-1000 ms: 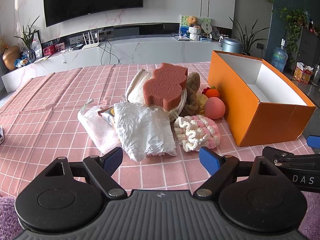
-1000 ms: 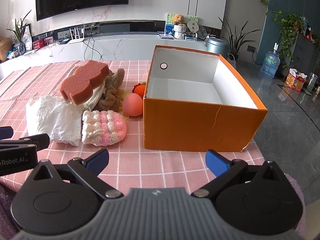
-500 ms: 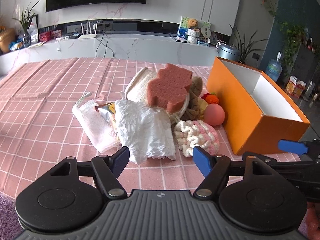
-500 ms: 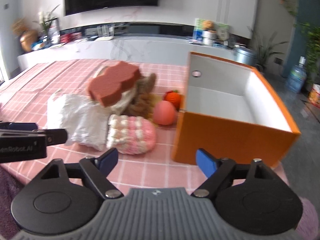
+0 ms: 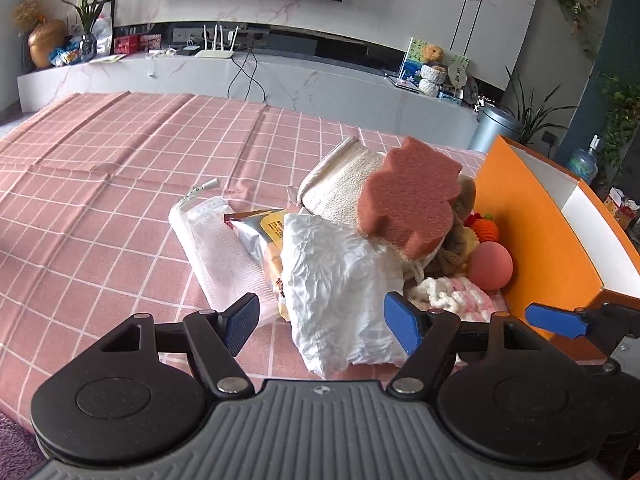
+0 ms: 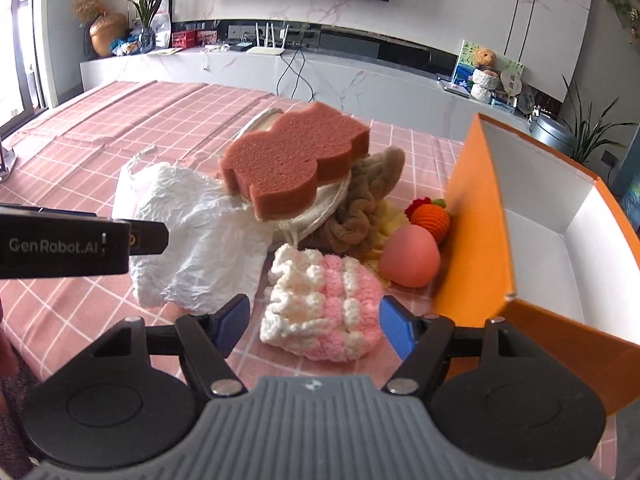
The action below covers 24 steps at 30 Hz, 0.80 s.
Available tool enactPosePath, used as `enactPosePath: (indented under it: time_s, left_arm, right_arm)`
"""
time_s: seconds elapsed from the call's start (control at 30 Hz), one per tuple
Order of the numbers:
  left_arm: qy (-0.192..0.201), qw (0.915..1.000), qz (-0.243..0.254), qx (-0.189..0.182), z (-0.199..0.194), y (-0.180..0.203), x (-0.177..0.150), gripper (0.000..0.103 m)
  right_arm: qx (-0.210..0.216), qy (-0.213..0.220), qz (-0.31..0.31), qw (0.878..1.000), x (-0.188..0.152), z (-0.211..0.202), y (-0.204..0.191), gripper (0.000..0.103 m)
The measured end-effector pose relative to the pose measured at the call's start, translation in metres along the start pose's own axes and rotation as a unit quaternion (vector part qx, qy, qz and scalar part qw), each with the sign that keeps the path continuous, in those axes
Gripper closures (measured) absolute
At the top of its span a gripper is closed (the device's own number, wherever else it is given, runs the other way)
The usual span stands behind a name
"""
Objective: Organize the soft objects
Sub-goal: 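Grasp the pink-white crocheted pouch with the right gripper while the left gripper grasps the white plastic bag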
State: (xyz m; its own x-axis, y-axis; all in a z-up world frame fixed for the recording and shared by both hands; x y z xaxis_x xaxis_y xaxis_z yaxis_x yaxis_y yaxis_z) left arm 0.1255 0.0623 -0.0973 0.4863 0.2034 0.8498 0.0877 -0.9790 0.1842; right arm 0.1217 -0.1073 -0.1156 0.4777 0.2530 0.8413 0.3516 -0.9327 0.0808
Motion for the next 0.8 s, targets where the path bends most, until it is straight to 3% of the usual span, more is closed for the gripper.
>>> enactPosePath:
  time_s: [0.37,0.6,0.73,0.8]
  left_arm:
    - [0.007,0.9995,0.030,0.012,0.031,-0.006,-0.007,0.008]
    - [0.027,0.9984,0.046,0.017,0.042,0.003,-0.006,0.007]
    - [0.022,0.9984,0.053,0.002,0.048,0.015,-0.009,0.008]
    - [0.016,0.9979,0.062,0.009,0.052,0.020,-0.013,0.015]
  right_arm:
    - [-0.010,-0.042,0.016,0.999,-0.019,0.047,0.003,0.027]
    - [-0.003,-0.028,0.008,1.000,-0.025,0.050,0.001,0.043]
    - [0.005,-0.025,0.015,1.000,-0.025,0.046,0.002,0.048]
    - [0.007,-0.023,0.019,1.000,-0.024,0.045,0.003,0.050]
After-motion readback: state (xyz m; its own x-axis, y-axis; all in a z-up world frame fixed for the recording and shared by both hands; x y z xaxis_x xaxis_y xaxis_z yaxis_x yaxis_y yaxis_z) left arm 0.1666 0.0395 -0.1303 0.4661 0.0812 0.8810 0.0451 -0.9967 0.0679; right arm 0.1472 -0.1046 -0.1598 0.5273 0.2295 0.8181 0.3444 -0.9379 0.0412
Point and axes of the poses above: each gripper's, at about its wrist camera, not at the fingertips, and z roughly the way its jaws point, y to its right, x to its top, the point moved 9 cm from there along z, roughly the way its jaws point, and after that the axes turned 13 degrees about y, right-handed, at the moved point
